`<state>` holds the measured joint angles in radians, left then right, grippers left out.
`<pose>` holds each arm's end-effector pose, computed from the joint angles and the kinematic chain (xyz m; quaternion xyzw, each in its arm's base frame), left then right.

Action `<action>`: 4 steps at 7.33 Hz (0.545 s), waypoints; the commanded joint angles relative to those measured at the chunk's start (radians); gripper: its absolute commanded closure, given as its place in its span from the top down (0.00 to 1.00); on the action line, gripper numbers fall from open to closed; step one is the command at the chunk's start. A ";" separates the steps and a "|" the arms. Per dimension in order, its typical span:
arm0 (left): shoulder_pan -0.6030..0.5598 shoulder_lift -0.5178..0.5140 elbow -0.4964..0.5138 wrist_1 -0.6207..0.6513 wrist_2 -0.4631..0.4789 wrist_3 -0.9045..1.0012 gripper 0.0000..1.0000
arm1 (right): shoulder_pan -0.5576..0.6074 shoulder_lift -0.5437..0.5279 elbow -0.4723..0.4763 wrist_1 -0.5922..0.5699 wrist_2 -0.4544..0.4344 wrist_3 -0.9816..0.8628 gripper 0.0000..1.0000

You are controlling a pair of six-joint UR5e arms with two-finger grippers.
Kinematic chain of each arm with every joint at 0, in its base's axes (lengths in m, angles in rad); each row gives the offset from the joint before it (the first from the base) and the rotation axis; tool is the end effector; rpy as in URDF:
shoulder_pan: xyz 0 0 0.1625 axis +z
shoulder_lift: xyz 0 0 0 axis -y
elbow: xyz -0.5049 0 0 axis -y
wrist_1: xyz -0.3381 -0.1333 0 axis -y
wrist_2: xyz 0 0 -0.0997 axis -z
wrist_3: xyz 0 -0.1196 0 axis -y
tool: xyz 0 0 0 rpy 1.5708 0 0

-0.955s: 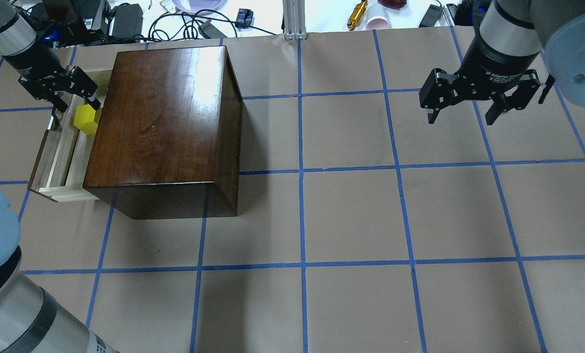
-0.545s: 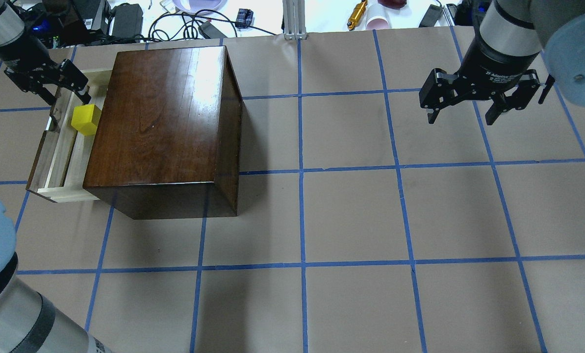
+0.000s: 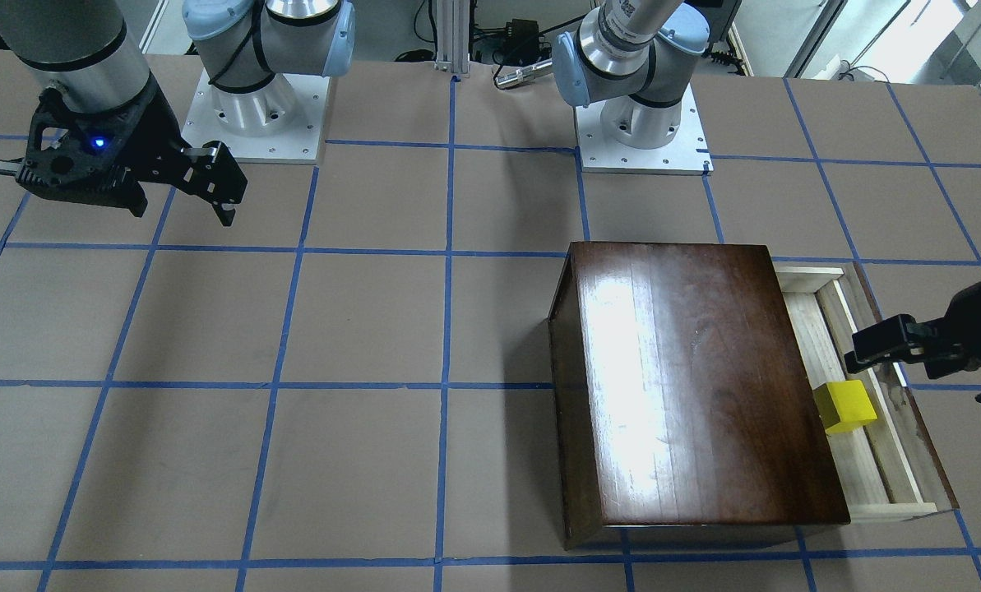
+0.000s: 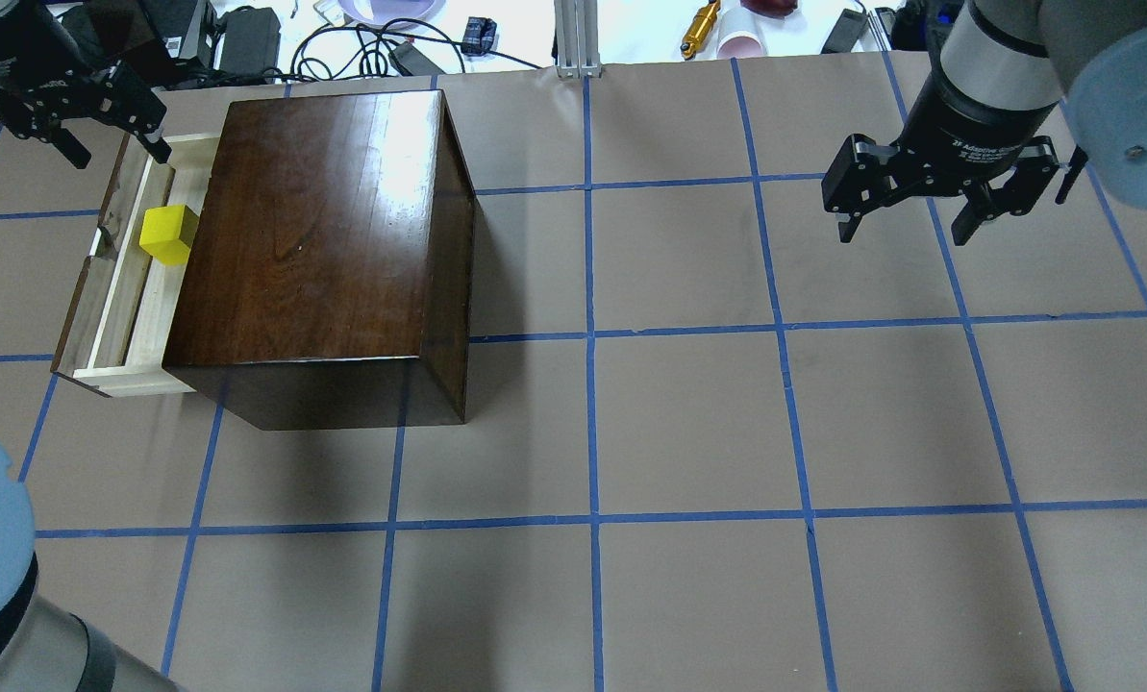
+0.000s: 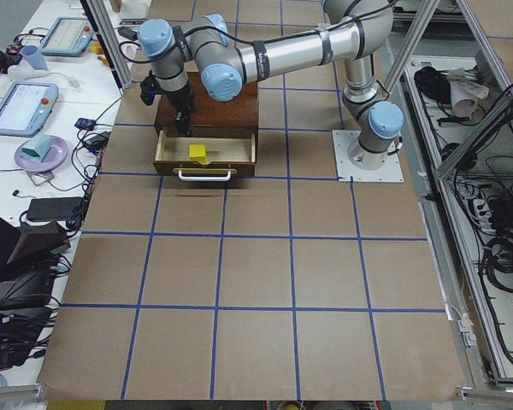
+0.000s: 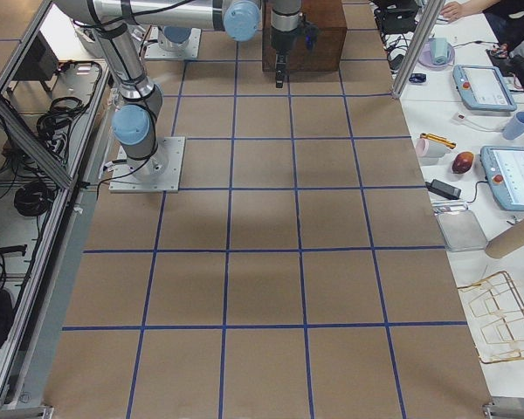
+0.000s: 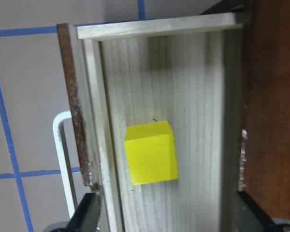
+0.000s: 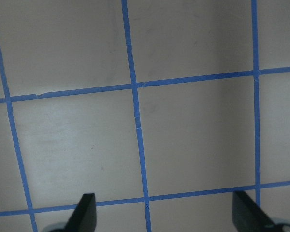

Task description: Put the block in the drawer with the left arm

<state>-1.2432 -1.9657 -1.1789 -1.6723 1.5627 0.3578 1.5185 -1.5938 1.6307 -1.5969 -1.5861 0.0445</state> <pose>0.0721 -0.6293 0.4982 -0.0149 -0.9985 -0.0478 0.0214 0.1091 -0.4310 0.5341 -0.0483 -0.9988 -0.0054 0.0076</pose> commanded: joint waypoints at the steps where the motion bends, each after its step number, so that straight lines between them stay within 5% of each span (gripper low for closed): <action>1: -0.124 0.046 -0.017 -0.010 0.022 -0.140 1.00 | 0.000 0.000 0.000 0.000 0.000 0.000 1.00; 4: -0.258 0.105 -0.129 0.003 0.020 -0.331 1.00 | 0.000 0.000 0.000 0.000 0.002 0.000 1.00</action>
<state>-1.4433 -1.8862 -1.2512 -1.6781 1.5838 0.1164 1.5186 -1.5938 1.6310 -1.5969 -1.5858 0.0445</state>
